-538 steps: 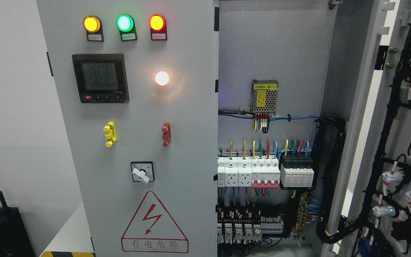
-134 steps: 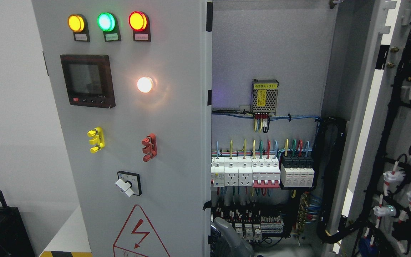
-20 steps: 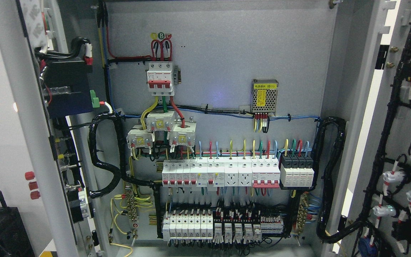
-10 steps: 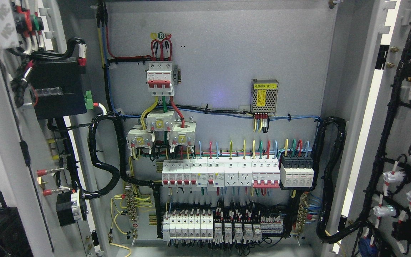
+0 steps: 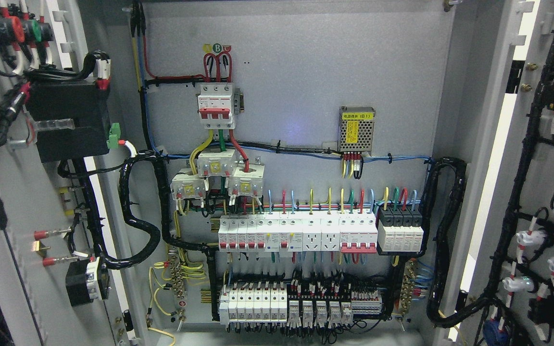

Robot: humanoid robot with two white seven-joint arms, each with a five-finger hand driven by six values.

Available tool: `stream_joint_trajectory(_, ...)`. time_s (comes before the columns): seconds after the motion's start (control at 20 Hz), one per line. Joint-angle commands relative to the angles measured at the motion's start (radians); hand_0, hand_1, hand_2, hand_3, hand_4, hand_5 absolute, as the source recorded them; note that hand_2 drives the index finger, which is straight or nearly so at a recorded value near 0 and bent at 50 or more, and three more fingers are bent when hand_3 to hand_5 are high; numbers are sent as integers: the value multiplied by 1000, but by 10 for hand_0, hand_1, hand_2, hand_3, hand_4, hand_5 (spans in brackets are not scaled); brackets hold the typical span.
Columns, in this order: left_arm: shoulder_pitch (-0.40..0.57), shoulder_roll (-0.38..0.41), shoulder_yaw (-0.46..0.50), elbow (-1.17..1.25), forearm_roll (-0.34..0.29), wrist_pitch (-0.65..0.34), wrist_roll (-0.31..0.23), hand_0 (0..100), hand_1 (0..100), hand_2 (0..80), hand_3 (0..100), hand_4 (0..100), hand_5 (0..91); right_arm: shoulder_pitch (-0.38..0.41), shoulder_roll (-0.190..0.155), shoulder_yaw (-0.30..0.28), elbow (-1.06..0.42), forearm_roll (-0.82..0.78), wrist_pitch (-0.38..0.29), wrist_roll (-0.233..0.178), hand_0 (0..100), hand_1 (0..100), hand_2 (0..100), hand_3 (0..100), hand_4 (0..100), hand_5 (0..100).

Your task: Open door with both hands

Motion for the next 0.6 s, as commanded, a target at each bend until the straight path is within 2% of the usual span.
stream_joint_trajectory(0.0,0,0,-26,11,-6,3,0,0,0,0,0,27,0,-18,26,26,0,2,3,-4,224,0,0,0,0,0)
stream_joint_trajectory(0.55,3,0,-32,15,-8,3,0,0,0,0,0,26,0,-22,28,54,6,23,6,-4,225,0,0,0,0,0)
